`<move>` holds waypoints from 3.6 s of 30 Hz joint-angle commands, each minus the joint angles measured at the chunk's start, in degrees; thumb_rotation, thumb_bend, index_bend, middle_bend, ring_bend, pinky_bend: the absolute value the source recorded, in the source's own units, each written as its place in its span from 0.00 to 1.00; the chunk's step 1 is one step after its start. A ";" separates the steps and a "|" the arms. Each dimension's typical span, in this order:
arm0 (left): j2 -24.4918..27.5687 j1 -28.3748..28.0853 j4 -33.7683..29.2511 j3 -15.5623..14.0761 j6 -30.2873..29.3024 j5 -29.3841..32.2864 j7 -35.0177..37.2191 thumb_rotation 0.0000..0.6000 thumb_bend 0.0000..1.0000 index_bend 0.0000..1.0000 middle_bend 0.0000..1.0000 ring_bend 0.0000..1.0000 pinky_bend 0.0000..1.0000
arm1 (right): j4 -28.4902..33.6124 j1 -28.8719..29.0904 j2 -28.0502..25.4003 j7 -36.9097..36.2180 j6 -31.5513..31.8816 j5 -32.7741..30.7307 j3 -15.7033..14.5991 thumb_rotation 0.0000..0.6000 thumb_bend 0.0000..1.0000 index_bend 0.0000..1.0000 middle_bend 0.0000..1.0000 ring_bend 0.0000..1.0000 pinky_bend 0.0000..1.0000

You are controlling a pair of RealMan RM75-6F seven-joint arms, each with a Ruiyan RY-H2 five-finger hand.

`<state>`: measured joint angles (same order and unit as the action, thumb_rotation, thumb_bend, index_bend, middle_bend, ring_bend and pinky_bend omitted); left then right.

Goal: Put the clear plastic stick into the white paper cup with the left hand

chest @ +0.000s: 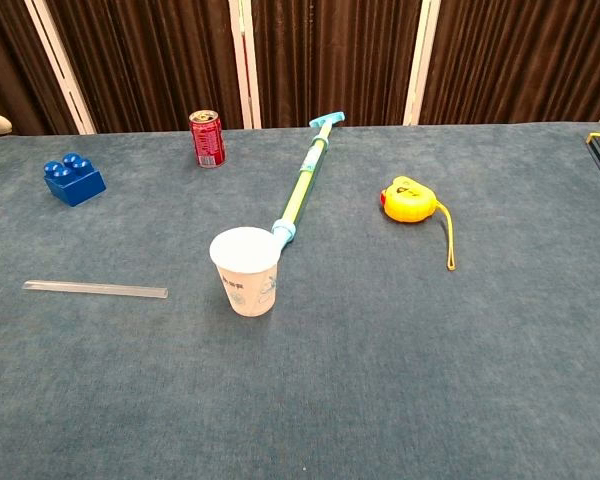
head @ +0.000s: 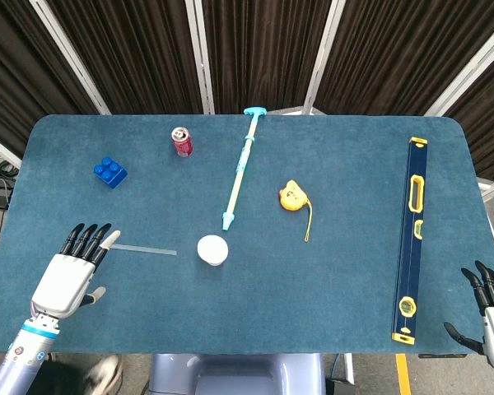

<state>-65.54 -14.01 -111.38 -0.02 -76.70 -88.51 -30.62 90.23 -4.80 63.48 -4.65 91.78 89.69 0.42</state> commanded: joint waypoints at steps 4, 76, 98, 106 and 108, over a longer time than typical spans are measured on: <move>0.00 0.00 0.02 0.00 0.10 0.20 0.02 1.00 0.12 0.00 0.00 0.00 0.00 | 0.04 0.01 -0.03 0.00 -0.05 -0.02 0.00 1.00 0.15 0.09 0.00 0.00 0.00; -29.97 -18.50 32.61 7.34 15.78 33.25 -8.54 1.00 0.39 0.50 0.00 0.00 0.00 | 0.90 1.17 -0.82 -1.43 -2.28 -1.14 0.24 1.00 0.15 0.09 0.00 0.00 0.00; -30.40 -17.92 32.38 6.77 12.91 30.13 -5.83 1.00 0.39 0.59 0.00 0.00 0.00 | 0.86 1.09 -0.67 -1.17 -1.99 -1.05 0.21 1.00 0.15 0.09 0.00 0.00 0.00; -26.34 -19.54 23.26 11.73 11.07 28.82 -3.44 1.00 0.39 0.59 0.00 0.00 0.00 | 0.89 1.15 -0.78 -1.54 -2.12 -1.08 0.19 1.00 0.15 0.09 0.00 0.00 0.00; -25.16 -20.08 19.78 13.96 11.16 29.97 -2.07 1.00 0.39 0.59 0.00 0.00 0.00 | 0.88 1.15 -0.82 -1.69 -2.14 -1.04 0.17 1.00 0.15 0.09 0.00 0.00 0.00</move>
<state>-92.37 -33.25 -88.10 11.32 -65.22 -59.23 -34.36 91.11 -3.65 62.66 -6.35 89.64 88.65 0.59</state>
